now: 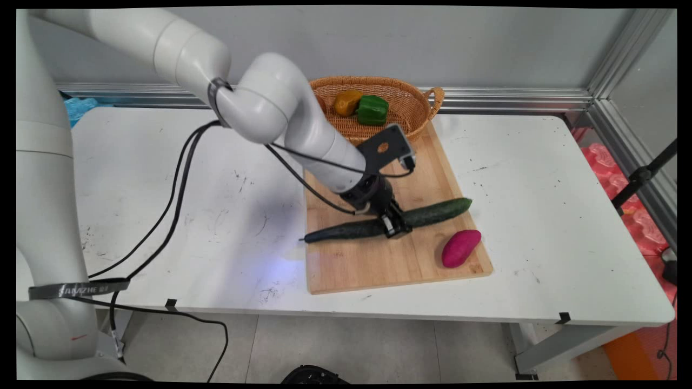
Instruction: Place the picked object in the vegetable basket
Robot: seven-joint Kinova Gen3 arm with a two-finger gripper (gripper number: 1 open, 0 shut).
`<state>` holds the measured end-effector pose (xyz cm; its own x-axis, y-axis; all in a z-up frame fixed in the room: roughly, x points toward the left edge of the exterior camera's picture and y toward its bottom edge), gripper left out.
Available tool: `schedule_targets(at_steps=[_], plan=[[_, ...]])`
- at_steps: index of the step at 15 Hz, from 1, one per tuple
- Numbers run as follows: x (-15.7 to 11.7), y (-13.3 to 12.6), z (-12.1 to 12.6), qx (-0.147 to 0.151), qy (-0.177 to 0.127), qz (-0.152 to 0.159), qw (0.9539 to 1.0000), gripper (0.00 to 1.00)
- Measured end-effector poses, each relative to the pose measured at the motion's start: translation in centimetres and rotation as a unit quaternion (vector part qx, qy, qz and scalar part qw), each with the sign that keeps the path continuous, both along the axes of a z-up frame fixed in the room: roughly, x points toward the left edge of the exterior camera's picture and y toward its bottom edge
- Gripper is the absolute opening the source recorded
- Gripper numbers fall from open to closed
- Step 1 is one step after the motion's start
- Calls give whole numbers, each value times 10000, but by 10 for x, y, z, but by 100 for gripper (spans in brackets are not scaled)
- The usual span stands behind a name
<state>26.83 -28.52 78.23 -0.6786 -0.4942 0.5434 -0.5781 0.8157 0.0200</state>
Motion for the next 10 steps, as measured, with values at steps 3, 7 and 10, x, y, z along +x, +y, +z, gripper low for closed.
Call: schedule_targets(at_steps=[3, 7, 10], plan=[[3, -6, 19, -82, 18, -10, 10000, 0], [5, -20, 60, -283, 109, -65, 9995, 0], [3, -38, 95, -532, 214, -140, 9983, 0]])
